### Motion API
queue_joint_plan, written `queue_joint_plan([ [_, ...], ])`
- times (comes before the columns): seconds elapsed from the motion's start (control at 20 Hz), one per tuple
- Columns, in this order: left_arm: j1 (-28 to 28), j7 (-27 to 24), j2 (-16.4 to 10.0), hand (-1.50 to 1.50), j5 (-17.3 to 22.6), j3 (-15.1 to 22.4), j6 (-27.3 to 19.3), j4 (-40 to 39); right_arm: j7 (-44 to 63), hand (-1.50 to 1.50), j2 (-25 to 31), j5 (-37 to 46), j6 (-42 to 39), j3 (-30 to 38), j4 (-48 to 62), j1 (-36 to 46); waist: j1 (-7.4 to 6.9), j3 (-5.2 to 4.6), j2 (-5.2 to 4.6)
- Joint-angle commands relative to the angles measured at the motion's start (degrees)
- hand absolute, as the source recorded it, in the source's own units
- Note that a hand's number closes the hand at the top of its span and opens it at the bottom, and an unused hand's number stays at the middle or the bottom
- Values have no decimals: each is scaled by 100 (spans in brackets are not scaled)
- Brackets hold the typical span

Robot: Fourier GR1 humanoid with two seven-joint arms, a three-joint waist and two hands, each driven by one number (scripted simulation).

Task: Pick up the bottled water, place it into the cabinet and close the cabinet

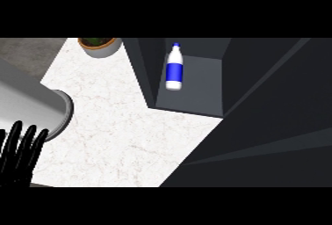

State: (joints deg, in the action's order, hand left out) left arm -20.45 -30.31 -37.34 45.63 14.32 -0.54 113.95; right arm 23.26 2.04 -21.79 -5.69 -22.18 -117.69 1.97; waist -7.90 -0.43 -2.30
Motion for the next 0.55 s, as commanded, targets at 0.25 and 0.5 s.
queue_joint_plan([
  [0.25,75,17,24,-150,37,-7,173,-246,-141,150,-201,-333,1875,700,2474,2925,-33,22,35],
  [0.5,28,46,103,-150,-16,52,126,-198,-351,150,-202,-816,2035,1072,4175,4494,91,38,83],
])
